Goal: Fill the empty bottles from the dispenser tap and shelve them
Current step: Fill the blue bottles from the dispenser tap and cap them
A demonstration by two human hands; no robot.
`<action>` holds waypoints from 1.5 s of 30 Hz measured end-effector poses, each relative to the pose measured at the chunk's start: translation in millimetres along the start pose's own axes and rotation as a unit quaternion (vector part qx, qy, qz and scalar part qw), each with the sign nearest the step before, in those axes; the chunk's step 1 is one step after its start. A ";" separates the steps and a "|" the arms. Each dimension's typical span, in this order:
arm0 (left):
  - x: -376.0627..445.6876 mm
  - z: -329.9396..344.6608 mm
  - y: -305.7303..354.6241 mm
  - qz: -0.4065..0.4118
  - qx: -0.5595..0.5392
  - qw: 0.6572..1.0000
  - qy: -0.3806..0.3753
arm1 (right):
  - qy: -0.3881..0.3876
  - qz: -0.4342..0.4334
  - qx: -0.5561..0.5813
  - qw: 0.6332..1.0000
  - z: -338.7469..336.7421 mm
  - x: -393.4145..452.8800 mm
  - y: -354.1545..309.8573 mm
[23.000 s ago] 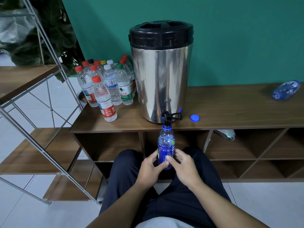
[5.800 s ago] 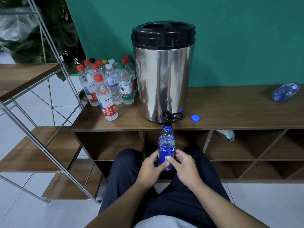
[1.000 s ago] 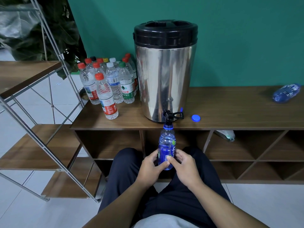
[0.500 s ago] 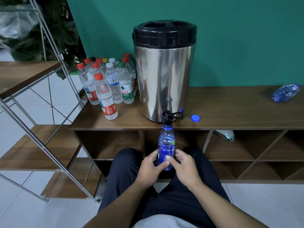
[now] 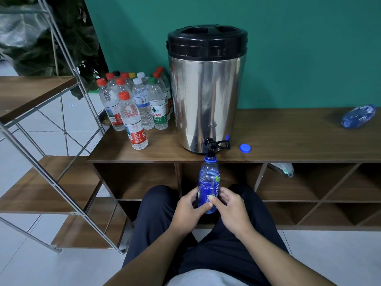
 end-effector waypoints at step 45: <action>18.5 22.3 -20.2 -0.032 -0.012 0.999 0.040 | 0.064 -0.021 -0.004 0.998 -7.9 -0.6 -2.4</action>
Point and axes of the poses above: each hand's wrist, its own x-axis towards the middle knuckle, its own z-axis out of the palm, y = z × x, the point moved 6 cm from there along x, towards the middle knuckle, and after that the axes turned 14 degrees about z, right-handed, at the moved point
